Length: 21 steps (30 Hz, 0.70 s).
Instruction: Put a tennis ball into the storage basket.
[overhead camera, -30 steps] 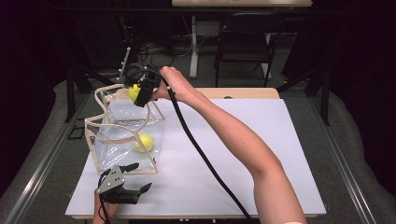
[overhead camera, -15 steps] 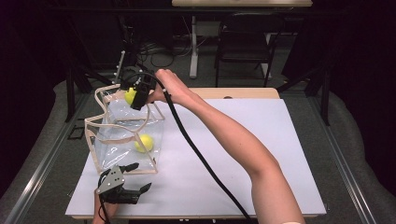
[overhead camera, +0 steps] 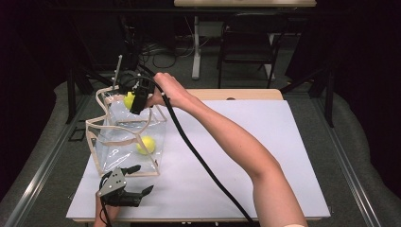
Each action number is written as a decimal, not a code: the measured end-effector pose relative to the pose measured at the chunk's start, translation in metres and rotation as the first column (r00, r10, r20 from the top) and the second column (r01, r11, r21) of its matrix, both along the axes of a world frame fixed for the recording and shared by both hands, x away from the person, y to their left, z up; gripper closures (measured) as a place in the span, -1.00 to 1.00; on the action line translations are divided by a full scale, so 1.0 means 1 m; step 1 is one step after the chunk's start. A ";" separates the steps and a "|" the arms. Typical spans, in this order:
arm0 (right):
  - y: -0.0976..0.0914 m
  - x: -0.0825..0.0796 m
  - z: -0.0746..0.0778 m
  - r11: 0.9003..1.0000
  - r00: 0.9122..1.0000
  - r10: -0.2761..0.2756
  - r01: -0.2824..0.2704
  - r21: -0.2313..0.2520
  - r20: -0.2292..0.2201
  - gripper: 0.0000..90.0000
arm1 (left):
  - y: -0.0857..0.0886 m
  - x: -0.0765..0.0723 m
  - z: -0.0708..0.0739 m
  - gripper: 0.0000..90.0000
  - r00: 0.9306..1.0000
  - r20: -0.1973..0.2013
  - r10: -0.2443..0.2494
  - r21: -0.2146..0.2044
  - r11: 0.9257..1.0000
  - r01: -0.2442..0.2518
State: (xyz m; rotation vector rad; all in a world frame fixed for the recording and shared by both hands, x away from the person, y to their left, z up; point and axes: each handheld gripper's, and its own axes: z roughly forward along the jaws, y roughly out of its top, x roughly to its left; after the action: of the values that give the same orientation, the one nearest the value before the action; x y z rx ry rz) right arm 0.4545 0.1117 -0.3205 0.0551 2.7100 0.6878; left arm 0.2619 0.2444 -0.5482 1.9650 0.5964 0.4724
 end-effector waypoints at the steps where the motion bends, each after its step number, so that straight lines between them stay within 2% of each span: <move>1: 0.000 0.000 0.000 1.000 1.000 0.001 -0.001 -0.002 0.000 -0.43 | 0.000 0.000 0.000 -0.65 1.000 -0.002 -0.001 0.003 1.000 0.001; 21: 0.005 -0.002 -0.013 1.000 1.000 0.010 -0.010 -0.019 -0.018 -0.43 | 0.000 0.000 0.000 -0.65 1.000 -0.005 -0.004 0.003 1.000 0.004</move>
State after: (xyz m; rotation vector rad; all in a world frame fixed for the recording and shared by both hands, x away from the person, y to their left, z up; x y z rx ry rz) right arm 0.4528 0.1170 -0.3331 0.0437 2.7356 0.6673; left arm 0.2620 0.2447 -0.5480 1.9702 0.5945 0.4665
